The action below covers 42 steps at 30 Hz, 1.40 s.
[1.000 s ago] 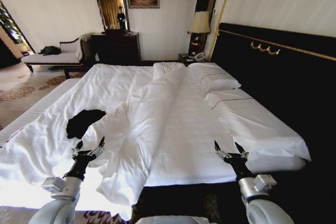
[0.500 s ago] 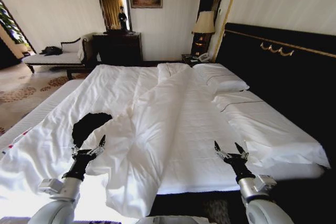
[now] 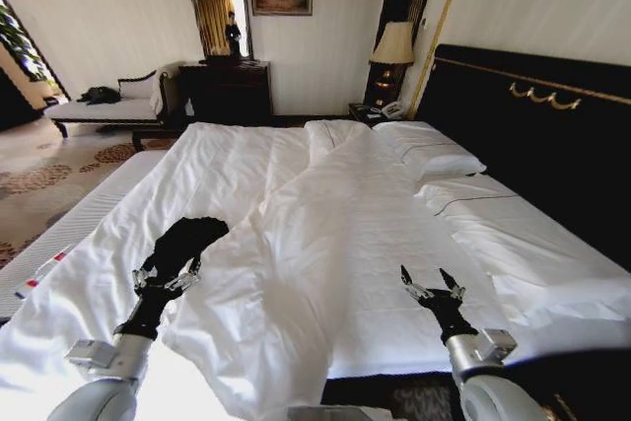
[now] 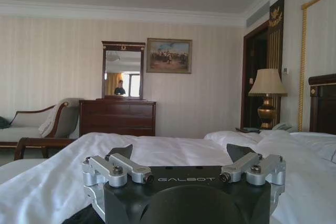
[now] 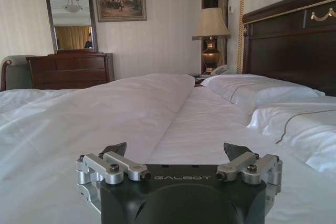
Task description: Fold the clothes on the bed.
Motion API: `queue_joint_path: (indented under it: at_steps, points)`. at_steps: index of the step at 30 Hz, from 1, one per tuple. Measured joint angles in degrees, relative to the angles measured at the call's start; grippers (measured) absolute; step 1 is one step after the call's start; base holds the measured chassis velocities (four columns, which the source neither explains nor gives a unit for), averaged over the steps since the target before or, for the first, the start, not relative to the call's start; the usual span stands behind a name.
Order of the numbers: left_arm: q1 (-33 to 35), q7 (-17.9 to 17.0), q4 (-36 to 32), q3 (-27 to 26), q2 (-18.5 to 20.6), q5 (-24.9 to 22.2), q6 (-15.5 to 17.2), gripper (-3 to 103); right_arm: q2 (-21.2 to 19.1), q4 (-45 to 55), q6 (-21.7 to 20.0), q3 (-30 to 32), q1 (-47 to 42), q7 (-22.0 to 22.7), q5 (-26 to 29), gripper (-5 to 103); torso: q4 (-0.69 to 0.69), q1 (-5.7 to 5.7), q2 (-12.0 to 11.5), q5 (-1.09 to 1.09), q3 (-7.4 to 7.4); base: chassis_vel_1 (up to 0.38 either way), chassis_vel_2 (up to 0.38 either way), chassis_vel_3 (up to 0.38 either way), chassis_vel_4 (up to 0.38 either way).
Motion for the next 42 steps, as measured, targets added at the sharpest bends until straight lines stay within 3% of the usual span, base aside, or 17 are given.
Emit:
queue_joint_path:
  at_steps: [19, 42]
  points:
    - [-0.15, -1.05, 0.87, 0.13, -0.41, -0.73, 0.32, 100, 0.37, 0.20, -0.24, -0.82, -0.05, 0.24, 0.26, 100, 0.00, -0.02, 0.02, 0.00, -0.01, 0.092, 0.169, -0.093, -0.181]
    - [-0.25, -1.18, 1.71, 0.16, -0.55, -0.94, 0.41, 100, 0.81, 0.56, -0.96, -1.56, 0.09, 1.47, 0.86, 100, 0.00, 0.01, -0.01, 0.01, 0.01, 0.023, 0.012, -0.027, -0.011]
